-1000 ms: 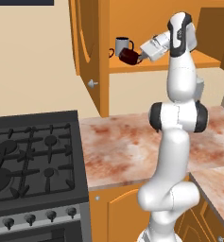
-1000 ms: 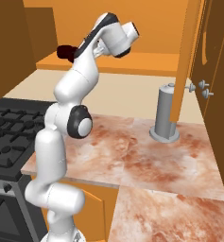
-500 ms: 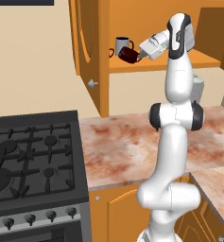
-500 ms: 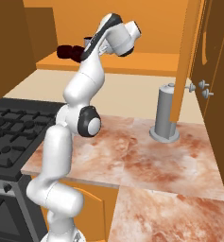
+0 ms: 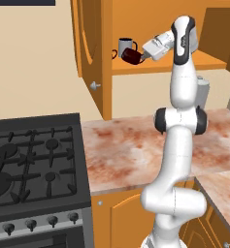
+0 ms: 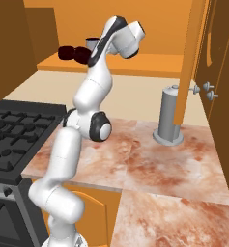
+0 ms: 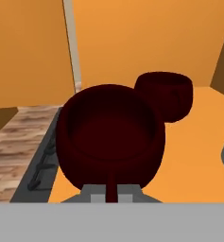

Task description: Pick the mug on the counter and place it in the cabinet with the handle facing the right, like the mugs already inside.

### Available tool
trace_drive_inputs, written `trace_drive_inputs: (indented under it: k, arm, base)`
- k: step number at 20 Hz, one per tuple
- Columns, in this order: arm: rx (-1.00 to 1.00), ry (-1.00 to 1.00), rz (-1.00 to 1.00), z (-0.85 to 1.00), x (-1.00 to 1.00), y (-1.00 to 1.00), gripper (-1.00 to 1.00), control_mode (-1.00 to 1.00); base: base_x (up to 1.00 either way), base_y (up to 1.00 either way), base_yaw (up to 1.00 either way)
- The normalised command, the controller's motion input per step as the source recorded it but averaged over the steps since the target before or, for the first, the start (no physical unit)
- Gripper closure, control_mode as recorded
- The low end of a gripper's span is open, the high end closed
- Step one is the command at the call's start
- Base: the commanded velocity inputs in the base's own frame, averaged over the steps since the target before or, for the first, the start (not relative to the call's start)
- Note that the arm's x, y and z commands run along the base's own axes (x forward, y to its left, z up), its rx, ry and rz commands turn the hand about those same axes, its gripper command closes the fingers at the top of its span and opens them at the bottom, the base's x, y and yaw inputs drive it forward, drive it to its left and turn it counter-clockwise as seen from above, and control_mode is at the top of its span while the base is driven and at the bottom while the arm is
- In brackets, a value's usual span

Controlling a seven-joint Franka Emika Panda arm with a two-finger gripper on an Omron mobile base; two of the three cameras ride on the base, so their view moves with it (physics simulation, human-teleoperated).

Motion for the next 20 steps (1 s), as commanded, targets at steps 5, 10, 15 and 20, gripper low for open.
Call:
trace_drive_inputs:
  k: [5,10,15,20]
  arm:
    - [-0.05,0.00,0.00,-0.02,0.27,0.00,1.00,-1.00]
    - [-0.06,0.00,0.00,-0.03,0.23,0.00,1.00,-1.00]
    - [-0.02,0.00,0.00,0.00,0.13,-0.02,1.00,-1.00]
    - [0.00,0.00,0.00,0.00,0.04,0.00,-1.00,-1.00]
  base:
    - [0.00,0.00,0.00]
    - [0.00,0.00,0.00]
    - [0.00,0.00,0.00]
    - [0.00,0.00,0.00]
